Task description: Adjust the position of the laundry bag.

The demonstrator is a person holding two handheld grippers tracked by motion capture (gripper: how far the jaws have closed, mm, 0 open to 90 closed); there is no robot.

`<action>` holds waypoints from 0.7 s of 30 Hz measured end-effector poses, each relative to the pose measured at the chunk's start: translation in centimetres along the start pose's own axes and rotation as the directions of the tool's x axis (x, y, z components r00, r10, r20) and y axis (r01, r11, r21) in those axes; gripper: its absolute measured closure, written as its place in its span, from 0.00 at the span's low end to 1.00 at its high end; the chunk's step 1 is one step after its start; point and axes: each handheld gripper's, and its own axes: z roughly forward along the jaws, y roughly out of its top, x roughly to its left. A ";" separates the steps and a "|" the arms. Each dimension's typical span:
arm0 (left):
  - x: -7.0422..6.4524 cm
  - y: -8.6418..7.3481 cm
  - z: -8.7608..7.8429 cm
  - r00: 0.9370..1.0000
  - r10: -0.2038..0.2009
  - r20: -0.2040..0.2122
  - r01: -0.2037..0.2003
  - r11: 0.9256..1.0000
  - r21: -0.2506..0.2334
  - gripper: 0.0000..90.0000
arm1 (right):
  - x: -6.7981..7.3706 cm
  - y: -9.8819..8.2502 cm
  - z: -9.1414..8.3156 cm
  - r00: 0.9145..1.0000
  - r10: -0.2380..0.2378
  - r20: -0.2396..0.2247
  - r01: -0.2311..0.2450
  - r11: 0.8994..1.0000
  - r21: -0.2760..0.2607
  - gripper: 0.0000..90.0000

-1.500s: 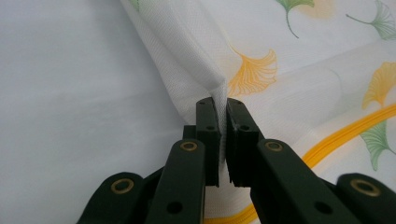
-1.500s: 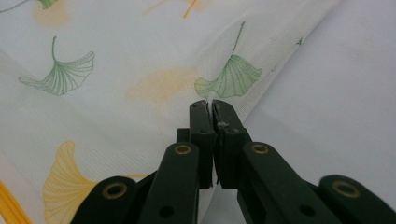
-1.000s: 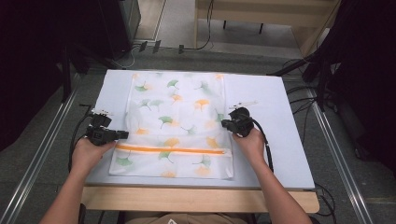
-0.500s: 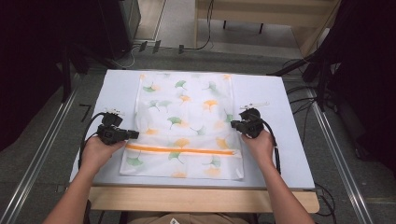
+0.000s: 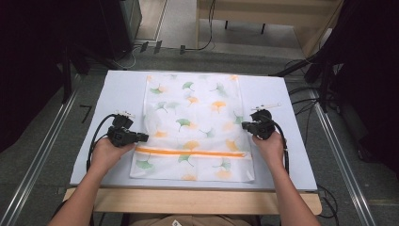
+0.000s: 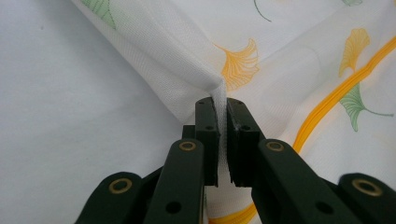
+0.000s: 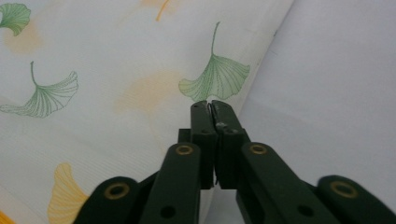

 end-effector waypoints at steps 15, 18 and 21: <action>0.0 -0.2 -0.4 1.000 0.014 -0.019 -0.014 1.000 0.000 0.80 | -0.6 -0.2 -0.4 1.000 0.020 -0.009 -0.020 1.000 -0.013 0.95; 0.0 -0.3 -0.7 0.999 0.022 -0.032 -0.022 1.000 -0.006 0.70 | -0.7 -0.3 -0.7 1.000 0.025 -0.002 -0.025 1.000 -0.013 0.91; -0.1 -0.4 -0.9 0.999 0.046 -0.029 -0.047 0.998 -0.030 0.61 | -0.9 -0.4 -0.8 1.000 0.023 0.006 -0.023 1.000 -0.016 0.84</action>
